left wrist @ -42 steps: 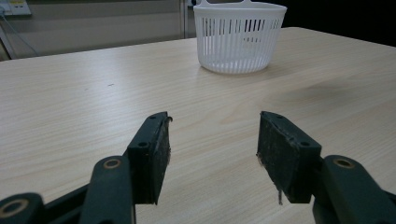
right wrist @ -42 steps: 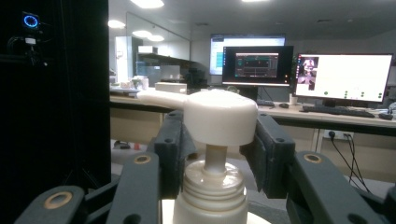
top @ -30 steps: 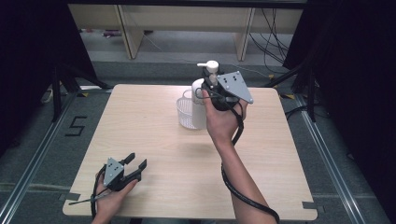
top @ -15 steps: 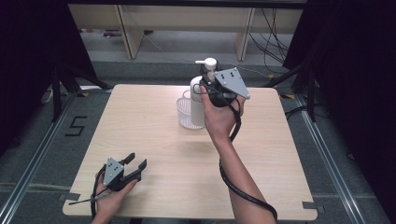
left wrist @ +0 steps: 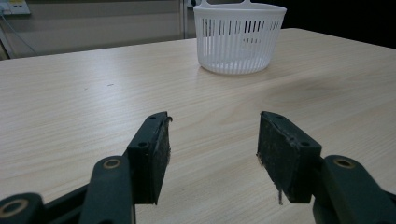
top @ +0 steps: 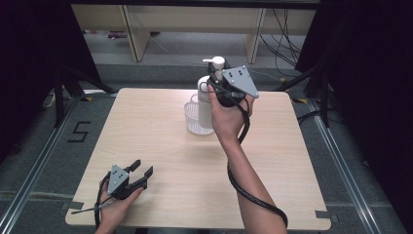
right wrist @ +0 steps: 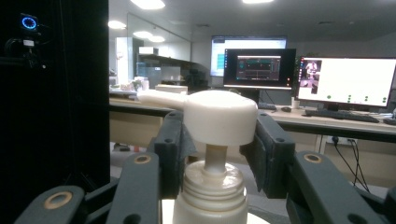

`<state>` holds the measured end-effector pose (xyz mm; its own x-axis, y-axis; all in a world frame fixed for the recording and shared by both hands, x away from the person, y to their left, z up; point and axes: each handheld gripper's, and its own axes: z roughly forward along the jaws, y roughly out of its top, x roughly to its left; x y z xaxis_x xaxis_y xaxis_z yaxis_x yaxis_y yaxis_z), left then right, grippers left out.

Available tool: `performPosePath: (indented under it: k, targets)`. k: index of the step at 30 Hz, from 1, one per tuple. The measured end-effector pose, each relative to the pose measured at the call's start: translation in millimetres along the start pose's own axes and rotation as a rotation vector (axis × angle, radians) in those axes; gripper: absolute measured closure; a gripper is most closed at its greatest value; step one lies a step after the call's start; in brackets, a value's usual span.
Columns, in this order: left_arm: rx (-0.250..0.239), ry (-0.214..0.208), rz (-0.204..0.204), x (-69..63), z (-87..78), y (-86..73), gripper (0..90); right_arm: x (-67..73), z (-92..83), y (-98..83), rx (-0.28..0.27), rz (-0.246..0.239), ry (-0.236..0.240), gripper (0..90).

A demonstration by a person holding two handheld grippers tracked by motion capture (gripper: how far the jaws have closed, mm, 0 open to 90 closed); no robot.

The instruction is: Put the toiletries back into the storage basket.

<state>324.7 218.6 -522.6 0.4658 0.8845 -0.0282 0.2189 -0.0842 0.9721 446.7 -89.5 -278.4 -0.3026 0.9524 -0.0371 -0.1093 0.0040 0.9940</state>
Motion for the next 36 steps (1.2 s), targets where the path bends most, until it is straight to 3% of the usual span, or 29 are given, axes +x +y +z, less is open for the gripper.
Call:
performPosePath:
  k: [7, 9, 30, 36]
  targets:
    - [0.001, 0.001, 0.0, 0.0, 0.1, 0.0, 43.2, 0.1, 3.7, 1.6, 0.004, 0.022, -0.005, 60.2]
    - [0.001, 0.0, 0.0, -0.1, 0.1, 0.0, 43.2, -1.2, 4.8, 2.1, 0.006, 0.0, -0.007, 60.2]
    - [-0.001, 0.0, -0.002, 0.1, 0.0, 0.0, 43.1, 1.7, 14.4, 6.0, 0.016, 0.028, 0.0, 60.2]
    - [-0.001, 0.0, -0.003, 0.2, -0.1, 0.0, 43.1, 1.8, 17.2, 8.0, 0.013, 0.006, -0.008, 60.2]
